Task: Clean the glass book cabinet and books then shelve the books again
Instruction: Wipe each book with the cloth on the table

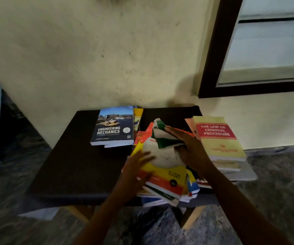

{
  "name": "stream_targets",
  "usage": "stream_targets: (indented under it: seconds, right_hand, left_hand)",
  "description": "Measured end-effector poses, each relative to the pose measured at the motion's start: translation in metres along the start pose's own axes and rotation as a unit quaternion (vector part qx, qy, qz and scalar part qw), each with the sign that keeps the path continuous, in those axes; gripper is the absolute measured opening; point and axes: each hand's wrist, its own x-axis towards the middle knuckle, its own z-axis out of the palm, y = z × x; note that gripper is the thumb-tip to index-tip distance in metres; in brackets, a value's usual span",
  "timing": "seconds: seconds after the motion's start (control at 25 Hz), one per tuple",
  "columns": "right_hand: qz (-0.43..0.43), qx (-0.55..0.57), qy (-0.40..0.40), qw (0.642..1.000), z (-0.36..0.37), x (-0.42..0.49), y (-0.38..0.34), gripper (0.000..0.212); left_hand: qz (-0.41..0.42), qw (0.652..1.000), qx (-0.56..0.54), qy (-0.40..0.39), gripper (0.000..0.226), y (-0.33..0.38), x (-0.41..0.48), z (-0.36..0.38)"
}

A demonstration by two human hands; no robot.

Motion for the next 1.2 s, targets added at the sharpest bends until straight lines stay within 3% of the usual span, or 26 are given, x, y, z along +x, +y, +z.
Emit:
stream_targets:
  seconds: [0.08, 0.16, 0.24, 0.32, 0.4, 0.56, 0.68, 0.72, 0.76, 0.8, 0.88, 0.92, 1.08, 1.2]
  right_hand:
    - [-0.011, -0.014, -0.013, 1.0, 0.013, 0.018, 0.001, 0.059]
    - [-0.009, -0.039, -0.021, 0.999, 0.027, 0.036, -0.001, 0.059]
    - [-0.005, -0.054, -0.03, 0.998, 0.041, 0.049, -0.004, 0.059]
    - [0.005, -0.062, -0.022, 0.998, 0.056, 0.062, -0.007, 0.058]
    - [0.029, -0.068, -0.022, 0.997, 0.072, 0.072, -0.014, 0.058]
    - [0.071, -0.06, -0.031, 0.995, 0.103, 0.082, -0.025, 0.057]
    - [0.067, -0.041, -0.035, 0.996, 0.13, 0.09, -0.035, 0.061]
    - [0.065, -0.04, -0.044, 0.996, 0.141, 0.093, -0.038, 0.061]
    - [0.065, -0.043, -0.05, 0.996, 0.153, 0.097, -0.042, 0.061]
    - [0.066, -0.047, -0.052, 0.995, 0.167, 0.102, -0.046, 0.059]
    - [0.054, -0.051, -0.053, 0.996, 0.195, 0.109, -0.06, 0.054]
    - [0.045, -0.051, -0.061, 0.996, 0.209, 0.111, -0.065, 0.052]
    - [0.033, 0.0, -0.178, 0.983, 0.267, 0.117, -0.082, 0.053]
    - [0.038, 0.019, -0.198, 0.979, 0.311, 0.121, -0.079, 0.055]
  left_hand:
    - [-0.16, 0.972, -0.111, 0.131, 0.034, -0.024, 0.014, -0.042]
    - [-0.291, 0.925, -0.105, 0.22, 0.038, -0.069, 0.027, -0.074]
    - [-0.42, 0.873, -0.08, 0.234, 0.052, -0.112, 0.04, -0.092]
    - [-0.51, 0.822, -0.146, 0.208, 0.057, -0.15, 0.054, -0.098]
    - [-0.543, 0.765, -0.282, 0.201, 0.048, -0.169, 0.069, -0.098]
    - [-0.539, 0.701, -0.403, 0.238, 0.018, -0.185, 0.077, -0.1]
    - [-0.494, 0.646, -0.509, 0.281, 0.036, -0.18, 0.066, -0.107]
    - [-0.517, 0.617, -0.495, 0.328, 0.035, -0.179, 0.057, -0.11]
    - [-0.52, 0.547, -0.53, 0.386, 0.03, -0.176, 0.042, -0.125]
    - [-0.542, 0.531, -0.507, 0.41, 0.022, -0.177, 0.024, -0.143]
    - [-0.518, 0.61, -0.475, 0.366, 0.012, -0.175, -0.023, -0.168]
    - [-0.493, 0.622, -0.5, 0.346, 0.017, -0.176, -0.051, -0.18]
    - [-0.515, 0.611, -0.481, 0.361, 0.014, -0.186, -0.133, -0.202]
    - [-0.551, 0.583, -0.47, 0.368, 0.006, -0.198, -0.16, -0.197]
